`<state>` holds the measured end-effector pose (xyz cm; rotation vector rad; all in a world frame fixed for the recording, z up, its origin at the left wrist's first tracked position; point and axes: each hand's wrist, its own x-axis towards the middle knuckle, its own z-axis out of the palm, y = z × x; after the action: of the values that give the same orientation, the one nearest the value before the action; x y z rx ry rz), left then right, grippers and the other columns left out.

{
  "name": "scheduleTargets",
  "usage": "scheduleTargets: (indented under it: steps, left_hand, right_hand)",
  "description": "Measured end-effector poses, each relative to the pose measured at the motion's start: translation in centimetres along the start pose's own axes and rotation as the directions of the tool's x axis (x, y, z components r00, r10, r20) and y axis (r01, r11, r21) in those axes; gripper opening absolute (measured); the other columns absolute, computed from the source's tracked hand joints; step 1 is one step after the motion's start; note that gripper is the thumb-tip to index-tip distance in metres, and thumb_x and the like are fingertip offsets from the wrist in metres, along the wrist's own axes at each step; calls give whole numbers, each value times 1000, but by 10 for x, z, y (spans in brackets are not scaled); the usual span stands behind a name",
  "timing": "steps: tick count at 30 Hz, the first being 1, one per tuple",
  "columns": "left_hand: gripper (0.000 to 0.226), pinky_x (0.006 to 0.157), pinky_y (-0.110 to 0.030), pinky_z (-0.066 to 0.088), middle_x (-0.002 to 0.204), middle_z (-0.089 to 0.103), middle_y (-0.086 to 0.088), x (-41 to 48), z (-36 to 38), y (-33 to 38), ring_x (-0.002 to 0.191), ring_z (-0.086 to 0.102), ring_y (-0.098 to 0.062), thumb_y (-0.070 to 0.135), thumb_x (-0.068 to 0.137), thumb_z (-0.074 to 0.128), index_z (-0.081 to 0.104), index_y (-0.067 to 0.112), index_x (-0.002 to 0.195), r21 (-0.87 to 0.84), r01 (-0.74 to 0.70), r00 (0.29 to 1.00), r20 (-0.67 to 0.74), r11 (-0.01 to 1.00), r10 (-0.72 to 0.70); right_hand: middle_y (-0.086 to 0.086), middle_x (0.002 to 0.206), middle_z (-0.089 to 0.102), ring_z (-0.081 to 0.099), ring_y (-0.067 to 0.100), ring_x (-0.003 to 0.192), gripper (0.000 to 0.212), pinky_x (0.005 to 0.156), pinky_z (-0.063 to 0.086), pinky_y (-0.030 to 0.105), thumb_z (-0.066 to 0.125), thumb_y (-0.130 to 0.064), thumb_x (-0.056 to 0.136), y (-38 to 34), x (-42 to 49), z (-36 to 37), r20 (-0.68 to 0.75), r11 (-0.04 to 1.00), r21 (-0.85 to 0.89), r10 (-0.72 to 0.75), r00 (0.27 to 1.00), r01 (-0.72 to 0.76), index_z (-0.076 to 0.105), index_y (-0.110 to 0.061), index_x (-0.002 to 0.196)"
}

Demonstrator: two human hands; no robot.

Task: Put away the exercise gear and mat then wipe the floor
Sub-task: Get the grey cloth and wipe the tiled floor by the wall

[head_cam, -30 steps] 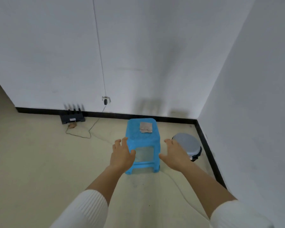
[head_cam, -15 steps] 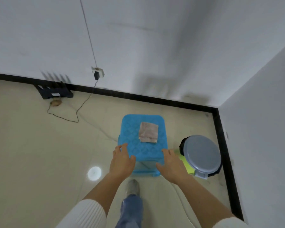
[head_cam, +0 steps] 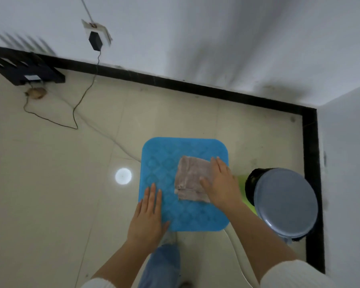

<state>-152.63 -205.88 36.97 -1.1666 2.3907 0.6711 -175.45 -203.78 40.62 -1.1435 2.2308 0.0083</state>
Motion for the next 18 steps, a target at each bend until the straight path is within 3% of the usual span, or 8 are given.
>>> scheduleTargets:
  steps: [3,5,7,9,12,14,18]
  left_hand:
    - [84,113,-32,6,153,23,-18,-1,9,-3,145,1,-26,57,83,36,26,1,145,-34,-21,999,30,999,22]
    - [85,113,-31,4,154,20,-17,0,6,-5,146,-2,-24,59,84,33,23,3,147,-15,-18,999,30,1000,18]
    - [86,113,-31,7,152,25,-18,1,8,-6,145,7,-27,59,81,35,25,2,145,-25,5,998,58,1000,-3]
    - [87,114,-34,17,153,21,-18,1,2,1,142,19,-31,55,80,42,24,2,145,-26,26,999,26,999,-25]
    - [80,117,-37,5,154,-21,-7,2,-16,4,146,-10,-26,43,94,41,-6,8,149,-37,72,993,94,997,-68]
    - [76,117,-39,0,155,-23,-6,-5,-31,7,144,-17,-23,40,96,37,-8,13,150,-59,135,977,174,989,-123]
    - [74,117,-37,2,156,-21,-9,-60,-41,15,145,-17,-25,36,96,38,-9,17,150,-166,222,975,54,961,-216]
  right_hand:
    - [2,159,11,13,22,145,70,115,22,40,46,-40,96,-3,19,9,12,1000,-10,28,1000,-28,11,-17,152]
    - [8,145,31,29,26,134,61,107,32,40,52,-36,94,-4,24,16,-33,999,-23,33,999,-33,28,-13,144]
    - [10,124,47,41,28,119,36,97,39,41,56,-29,91,-7,25,19,-71,999,21,48,996,-47,47,-10,120]
    - [11,111,51,44,29,111,20,91,40,41,57,-24,88,-11,19,16,-39,999,21,51,998,-51,53,-10,101]
    - [7,97,49,45,27,100,10,81,41,39,57,-18,83,-19,3,5,-37,998,65,-9,999,12,48,-13,84]
    - [4,82,49,49,24,85,15,69,38,35,57,-14,80,-26,-16,-3,-52,984,173,-45,998,53,44,-14,73]
    - [-5,57,41,40,11,50,30,45,32,20,56,-13,85,-47,-68,-24,-32,918,386,-85,996,91,35,-16,64]
